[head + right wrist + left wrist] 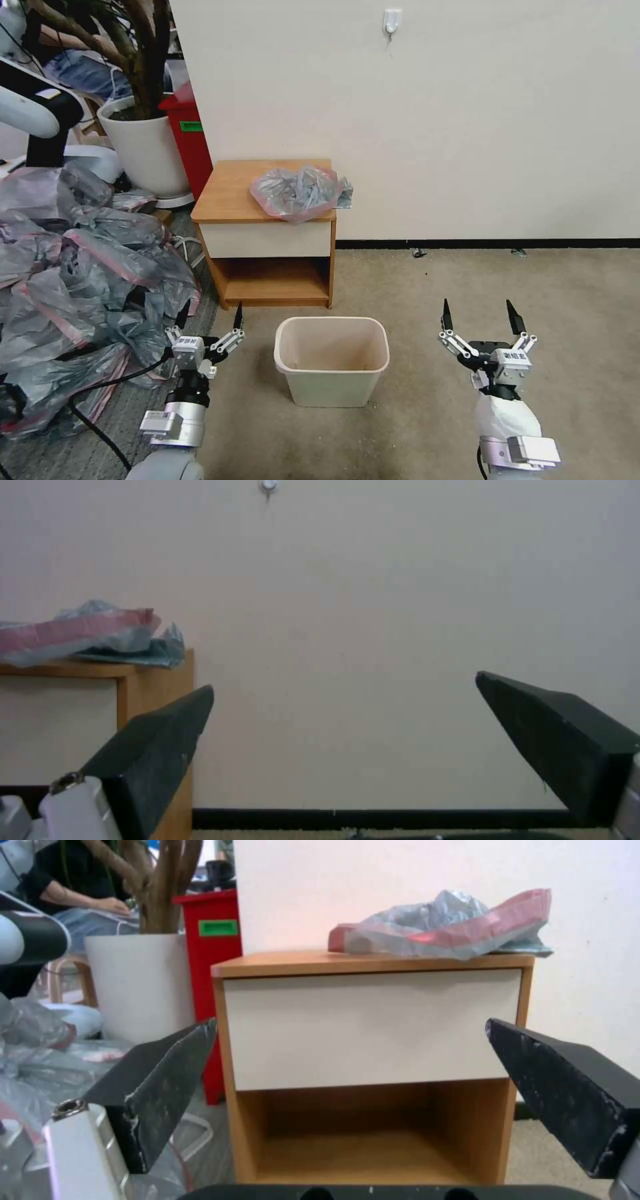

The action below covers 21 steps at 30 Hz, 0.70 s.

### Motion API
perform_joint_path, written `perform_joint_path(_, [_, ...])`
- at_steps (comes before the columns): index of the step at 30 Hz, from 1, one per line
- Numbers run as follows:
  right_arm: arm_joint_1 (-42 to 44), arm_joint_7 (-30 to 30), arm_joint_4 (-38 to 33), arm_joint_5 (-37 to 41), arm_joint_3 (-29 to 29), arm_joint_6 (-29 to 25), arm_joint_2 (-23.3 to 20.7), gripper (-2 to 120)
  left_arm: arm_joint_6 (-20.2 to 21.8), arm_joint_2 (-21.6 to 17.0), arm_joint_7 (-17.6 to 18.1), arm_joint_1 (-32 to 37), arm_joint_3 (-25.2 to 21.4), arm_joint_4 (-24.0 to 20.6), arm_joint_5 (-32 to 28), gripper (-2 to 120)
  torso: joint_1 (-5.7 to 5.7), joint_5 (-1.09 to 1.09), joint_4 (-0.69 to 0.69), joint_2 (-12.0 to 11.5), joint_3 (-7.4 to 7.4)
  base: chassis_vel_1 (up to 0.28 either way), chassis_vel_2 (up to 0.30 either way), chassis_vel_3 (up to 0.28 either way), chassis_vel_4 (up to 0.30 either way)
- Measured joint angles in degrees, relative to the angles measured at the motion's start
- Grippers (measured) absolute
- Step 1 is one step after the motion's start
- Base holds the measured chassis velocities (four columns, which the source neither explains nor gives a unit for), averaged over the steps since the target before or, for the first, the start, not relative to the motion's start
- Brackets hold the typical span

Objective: Pick up the garbage bag from the table and place it over the trash can.

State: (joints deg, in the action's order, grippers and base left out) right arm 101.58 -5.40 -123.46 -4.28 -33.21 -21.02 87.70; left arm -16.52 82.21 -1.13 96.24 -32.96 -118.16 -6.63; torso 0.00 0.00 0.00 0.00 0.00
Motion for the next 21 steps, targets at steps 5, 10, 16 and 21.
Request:
perform_joint_path(5, [0.0,0.0,0.0,0.0,0.0,0.0,0.0,100,0.0,0.0,0.0,0.0,0.0,0.0,0.0,100,0.0,0.0,0.0,0.0,0.0,0.0,0.0,0.0,0.0])
perform_joint_path(10, [0.0,0.0,0.0,0.0,0.0,0.0,0.0,100,0.0,0.0,0.0,0.0,0.0,0.0,0.0,100,-0.01,0.0,0.0,0.0,0.0,0.0,0.0,0.0,0.0])
perform_joint_path(16, [0.0,0.0,0.0,0.0,0.0,0.0,0.0,100,0.0,0.0,0.0,0.0,0.0,0.0,0.0,100,0.0,0.0,0.0,0.0,0.0,0.0,0.0,0.0,0.0])
perform_joint_path(21, [0.0,0.0,0.0,0.0,0.0,0.0,0.0,100,0.0,0.0,0.0,0.0,0.0,0.0,0.0,100,0.0,0.0,0.0,0.0,0.0,0.0,0.0,0.0,0.0])
